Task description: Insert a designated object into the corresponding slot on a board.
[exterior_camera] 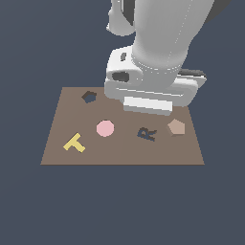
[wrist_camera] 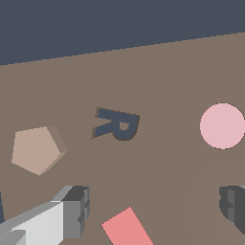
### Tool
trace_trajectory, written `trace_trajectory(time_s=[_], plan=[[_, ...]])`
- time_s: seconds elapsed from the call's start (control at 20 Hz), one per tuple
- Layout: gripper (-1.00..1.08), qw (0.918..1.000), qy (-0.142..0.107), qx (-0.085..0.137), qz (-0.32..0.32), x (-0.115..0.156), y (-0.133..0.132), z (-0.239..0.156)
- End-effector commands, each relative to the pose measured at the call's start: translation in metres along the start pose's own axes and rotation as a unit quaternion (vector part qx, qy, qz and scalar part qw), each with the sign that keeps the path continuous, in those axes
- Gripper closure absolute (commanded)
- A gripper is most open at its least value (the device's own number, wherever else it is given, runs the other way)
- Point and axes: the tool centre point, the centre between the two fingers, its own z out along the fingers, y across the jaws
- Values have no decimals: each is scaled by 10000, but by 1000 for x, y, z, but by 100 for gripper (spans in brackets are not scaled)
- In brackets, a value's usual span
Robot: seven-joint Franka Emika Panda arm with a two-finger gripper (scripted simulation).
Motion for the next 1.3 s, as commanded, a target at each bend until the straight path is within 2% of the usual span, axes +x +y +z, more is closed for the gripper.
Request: trace_trajectory(time_s=[0.0,0.3,0.6,0.85,1.25], plan=[[-92,9999,-3,3,116,0,-22,12],[-92,9992,-5,9,388,4,-71,38],[-92,9984,-6,12,572,10,-103,56],[-92,9979,-6,14,645,13,-116,62],[-92,9979,-10,14,646,13,-118,67]])
